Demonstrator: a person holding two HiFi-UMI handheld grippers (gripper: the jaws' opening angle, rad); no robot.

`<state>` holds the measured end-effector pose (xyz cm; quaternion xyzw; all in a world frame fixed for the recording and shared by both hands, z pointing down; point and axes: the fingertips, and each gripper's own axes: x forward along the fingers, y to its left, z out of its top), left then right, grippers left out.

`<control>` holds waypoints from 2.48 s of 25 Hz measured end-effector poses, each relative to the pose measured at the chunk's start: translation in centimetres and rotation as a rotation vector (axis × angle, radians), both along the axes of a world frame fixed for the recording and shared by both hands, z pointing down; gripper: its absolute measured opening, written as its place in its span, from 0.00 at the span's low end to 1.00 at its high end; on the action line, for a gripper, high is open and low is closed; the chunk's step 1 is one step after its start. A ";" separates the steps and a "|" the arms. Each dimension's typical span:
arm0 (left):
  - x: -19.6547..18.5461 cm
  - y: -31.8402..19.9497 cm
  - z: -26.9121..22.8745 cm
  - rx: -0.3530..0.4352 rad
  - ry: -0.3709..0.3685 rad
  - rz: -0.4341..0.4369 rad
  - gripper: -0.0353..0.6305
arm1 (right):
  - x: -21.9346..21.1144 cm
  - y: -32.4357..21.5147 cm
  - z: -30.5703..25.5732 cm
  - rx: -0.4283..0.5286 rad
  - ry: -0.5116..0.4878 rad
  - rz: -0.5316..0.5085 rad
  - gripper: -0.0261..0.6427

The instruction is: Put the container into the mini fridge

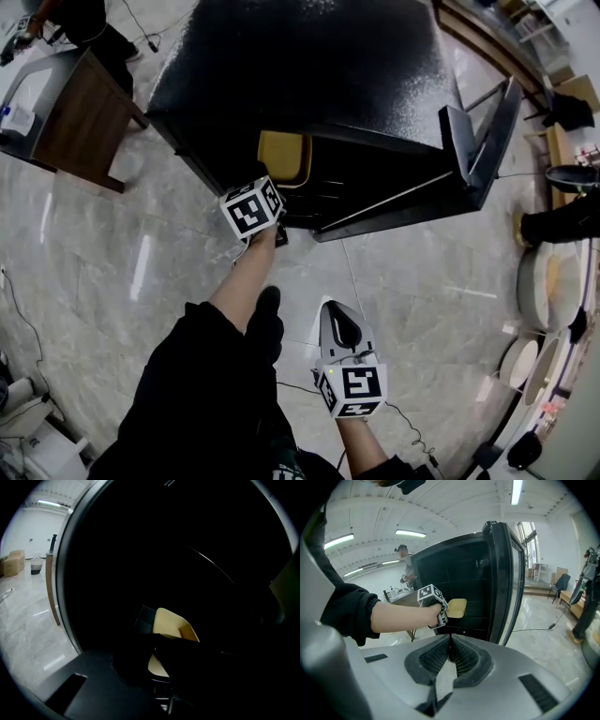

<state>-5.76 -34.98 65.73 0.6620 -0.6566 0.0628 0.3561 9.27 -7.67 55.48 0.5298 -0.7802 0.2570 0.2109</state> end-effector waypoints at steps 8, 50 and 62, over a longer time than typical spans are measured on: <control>0.9 -0.9 0.9 -0.017 -0.018 0.001 0.09 | 0.8 0.4 0.5 -0.012 0.003 0.021 0.09; 2.4 -2.8 2.1 -0.034 -0.008 0.083 0.16 | 1.4 1.2 1.5 -0.042 0.011 0.034 0.09; 1.7 -2.0 1.7 -0.028 -0.015 0.104 0.18 | 0.9 1.5 1.1 -0.038 0.017 0.027 0.09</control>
